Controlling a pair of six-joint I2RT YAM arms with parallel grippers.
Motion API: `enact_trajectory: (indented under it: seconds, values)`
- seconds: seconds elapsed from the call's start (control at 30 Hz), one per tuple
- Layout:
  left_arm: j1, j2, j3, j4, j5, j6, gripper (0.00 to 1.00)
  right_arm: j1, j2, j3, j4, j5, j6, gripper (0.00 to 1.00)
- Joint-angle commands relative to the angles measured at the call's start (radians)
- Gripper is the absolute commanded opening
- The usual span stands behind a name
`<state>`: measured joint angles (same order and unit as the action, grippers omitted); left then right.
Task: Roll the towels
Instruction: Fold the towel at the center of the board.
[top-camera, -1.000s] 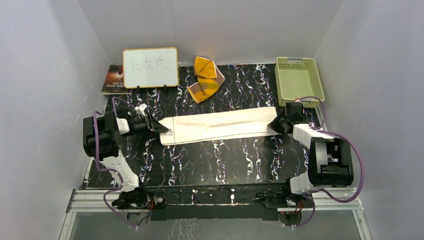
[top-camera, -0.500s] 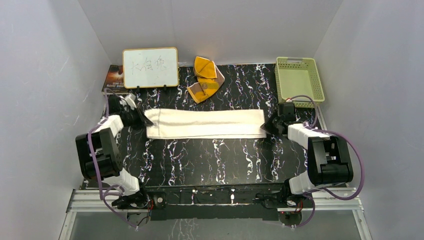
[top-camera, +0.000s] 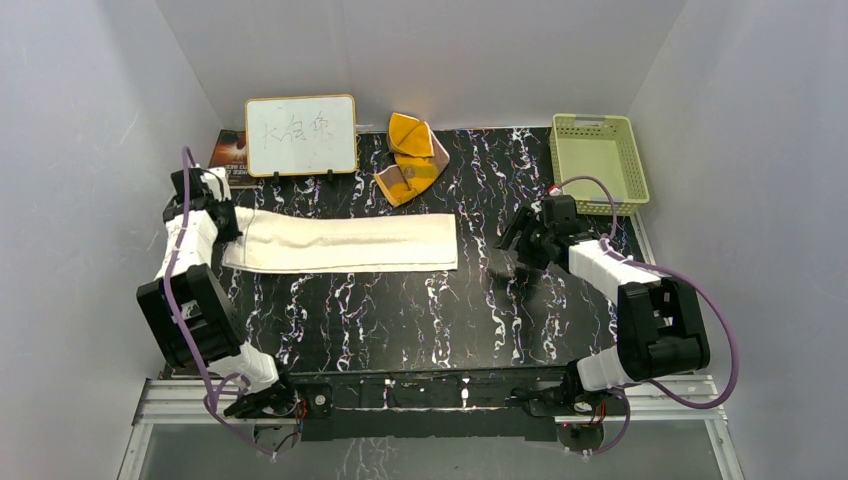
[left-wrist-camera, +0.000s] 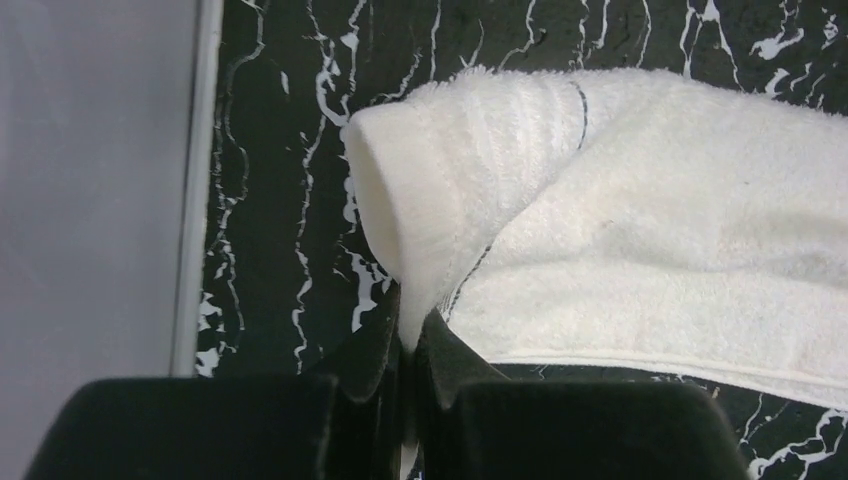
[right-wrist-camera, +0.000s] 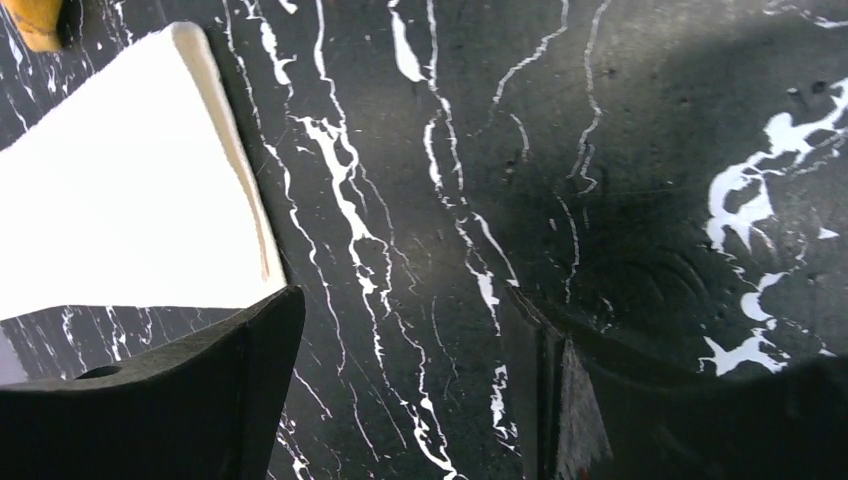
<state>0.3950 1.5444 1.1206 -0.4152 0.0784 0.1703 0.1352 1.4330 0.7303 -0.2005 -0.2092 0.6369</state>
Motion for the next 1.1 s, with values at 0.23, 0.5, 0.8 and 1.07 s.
enact_trajectory:
  seconds: [0.23, 0.5, 0.8, 1.07]
  values:
    - [-0.350, 0.094, 0.348, -0.341, -0.074, -0.083, 0.00, 0.171, -0.004, 0.133, -0.089, 0.176, -0.023, 0.86]
    - [-0.563, 0.443, 0.804, -0.788, -0.047, -0.372, 0.00, 0.191, -0.018, 0.175, -0.134, 0.195, -0.047, 0.88]
    - [-0.804, 0.571, 1.028, -0.762, 0.069, -0.545, 0.00, 0.191, -0.059, 0.163, -0.169, 0.223, -0.071, 0.93]
    - [-0.922, 0.651, 1.148, -0.745, 0.102, -0.680, 0.00, 0.191, -0.068, 0.149, -0.174, 0.220, -0.080, 0.94]
